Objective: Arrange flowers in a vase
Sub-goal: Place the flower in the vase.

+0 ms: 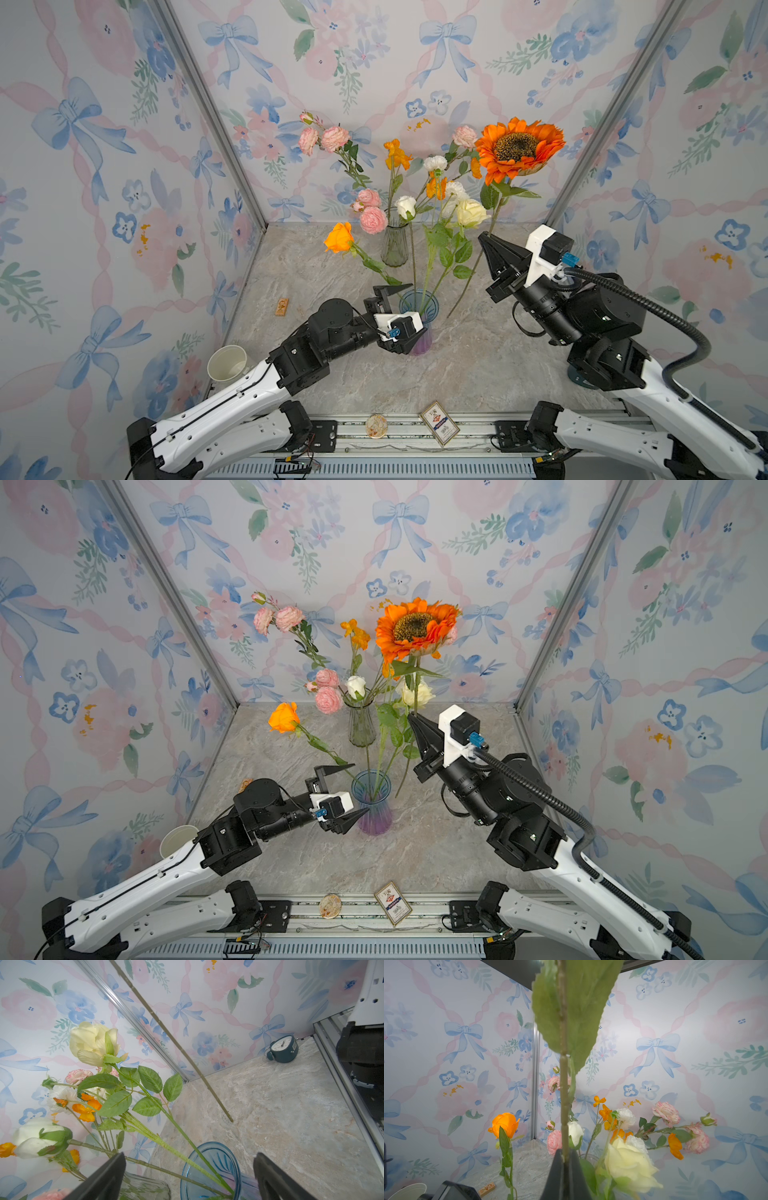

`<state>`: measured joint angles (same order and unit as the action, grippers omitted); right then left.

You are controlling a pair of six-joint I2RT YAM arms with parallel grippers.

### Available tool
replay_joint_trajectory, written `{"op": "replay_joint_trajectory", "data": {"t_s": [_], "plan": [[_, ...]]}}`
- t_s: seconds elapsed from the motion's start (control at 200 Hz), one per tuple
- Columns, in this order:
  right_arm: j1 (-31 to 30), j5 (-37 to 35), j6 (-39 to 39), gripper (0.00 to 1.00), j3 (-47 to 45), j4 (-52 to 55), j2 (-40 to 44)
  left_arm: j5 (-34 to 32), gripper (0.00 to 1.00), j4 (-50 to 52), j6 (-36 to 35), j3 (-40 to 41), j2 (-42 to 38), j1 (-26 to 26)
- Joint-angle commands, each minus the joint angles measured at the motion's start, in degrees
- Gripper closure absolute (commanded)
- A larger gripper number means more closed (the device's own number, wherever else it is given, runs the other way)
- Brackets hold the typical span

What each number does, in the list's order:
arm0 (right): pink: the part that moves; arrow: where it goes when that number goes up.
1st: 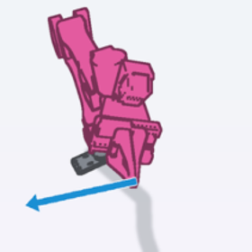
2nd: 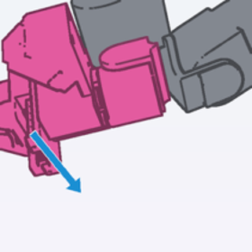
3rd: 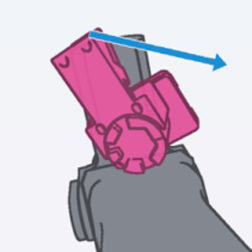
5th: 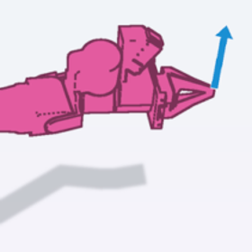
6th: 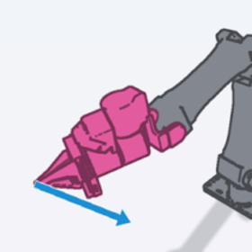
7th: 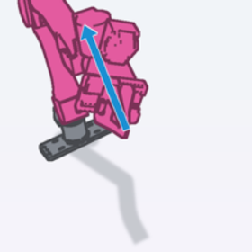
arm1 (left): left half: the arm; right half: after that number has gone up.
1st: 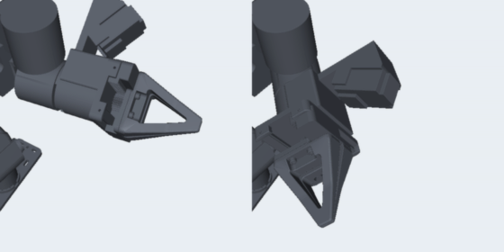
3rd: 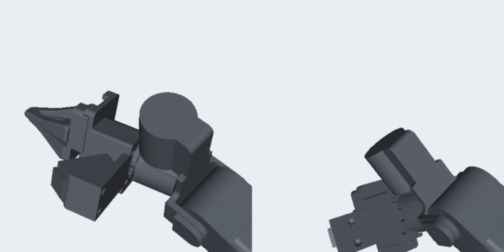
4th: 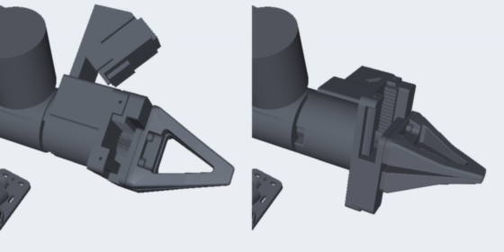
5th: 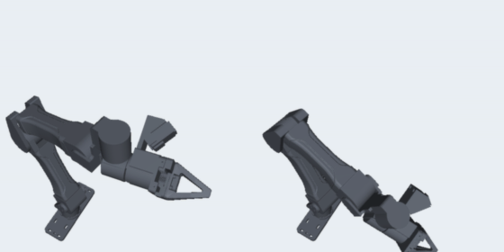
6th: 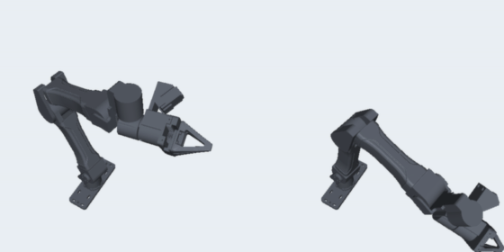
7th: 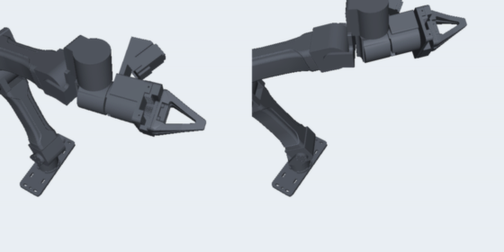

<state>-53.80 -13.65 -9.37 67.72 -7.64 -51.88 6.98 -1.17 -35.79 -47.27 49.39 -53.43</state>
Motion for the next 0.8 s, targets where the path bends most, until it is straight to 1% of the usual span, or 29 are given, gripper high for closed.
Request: {"op": "replay_joint_trajectory", "data": {"t_s": [0.0, 0.09, 0.3, 0.425, 0.64, 0.795], "plan": [[-0.7, 0.1, -2.4, 1.0, 2.5, -7.3, -3.7, 1.2, 0.02, -1.3, 0.6, 0.3, 0.4, 0.3], [-0.7, 0.4, -2.4, 1.0, 4.0, -7.0, -6.9, 1.1, 0.02, -1.4, 0.5, 0.4, 1.0, 0.4], [-0.7, 3.1, -1.7, 1.0, 1.5, -14.4, -10.6, 1.4, 0.02, -1.3, 0.5, 0.4, 1.0, 0.3], [-0.7, 5.1, -2.3, 1.0, -0.6, -17.3, -11.4, 1.4, 0.02, -1.3, 0.4, 0.4, 0.9, 0.3], [-0.7, 5.5, -4.6, 1.0, -6.9, -22.6, -11.5, 1.5, 0.02, -1.3, 0.4, 0.4, 0.6, 0.4], [-0.7, 5.8, -4.9, 1.0, -11.1, -25.6, -11.2, 1.8, 0.02, -1.3, 0.4, 0.4, 0.5, 0.3]]}}
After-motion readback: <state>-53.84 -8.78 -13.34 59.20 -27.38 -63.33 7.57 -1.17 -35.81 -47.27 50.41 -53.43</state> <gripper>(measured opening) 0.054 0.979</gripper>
